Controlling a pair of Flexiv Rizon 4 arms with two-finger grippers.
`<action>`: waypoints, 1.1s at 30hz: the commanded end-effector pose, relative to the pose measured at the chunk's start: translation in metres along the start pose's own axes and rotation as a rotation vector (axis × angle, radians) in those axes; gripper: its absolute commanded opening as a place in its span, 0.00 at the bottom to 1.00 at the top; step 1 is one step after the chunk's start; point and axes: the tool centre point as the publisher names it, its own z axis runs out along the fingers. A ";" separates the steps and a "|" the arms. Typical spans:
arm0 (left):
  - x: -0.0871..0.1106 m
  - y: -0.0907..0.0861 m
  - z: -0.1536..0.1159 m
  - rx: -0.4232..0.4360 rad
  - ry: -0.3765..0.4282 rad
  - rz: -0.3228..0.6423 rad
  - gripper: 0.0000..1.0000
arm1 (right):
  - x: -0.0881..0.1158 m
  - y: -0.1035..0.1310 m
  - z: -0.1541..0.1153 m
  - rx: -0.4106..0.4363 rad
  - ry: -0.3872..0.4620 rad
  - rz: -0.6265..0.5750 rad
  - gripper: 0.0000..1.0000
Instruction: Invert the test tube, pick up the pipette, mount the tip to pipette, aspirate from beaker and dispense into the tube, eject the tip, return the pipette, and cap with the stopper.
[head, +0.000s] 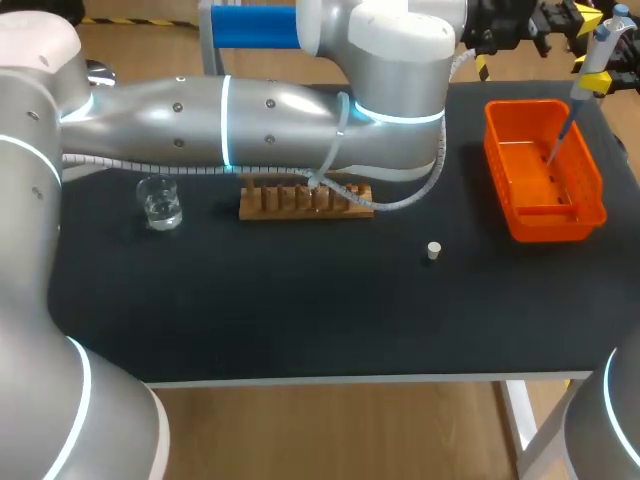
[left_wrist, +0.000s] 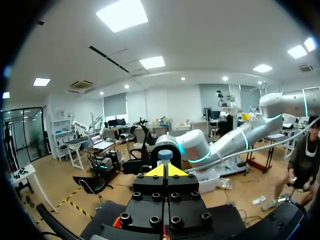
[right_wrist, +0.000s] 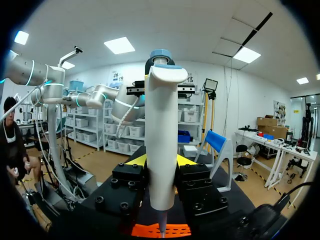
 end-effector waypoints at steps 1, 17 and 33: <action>0.001 0.004 0.007 0.207 -0.012 0.000 0.00 | -0.001 0.000 -0.001 0.001 0.003 0.000 0.00; 0.000 0.005 0.016 0.218 0.006 -0.003 0.00 | -0.001 0.000 -0.001 0.001 0.003 0.000 0.00; 0.000 0.011 0.020 0.231 0.013 -0.011 0.00 | -0.001 0.000 -0.001 0.001 0.003 0.000 0.00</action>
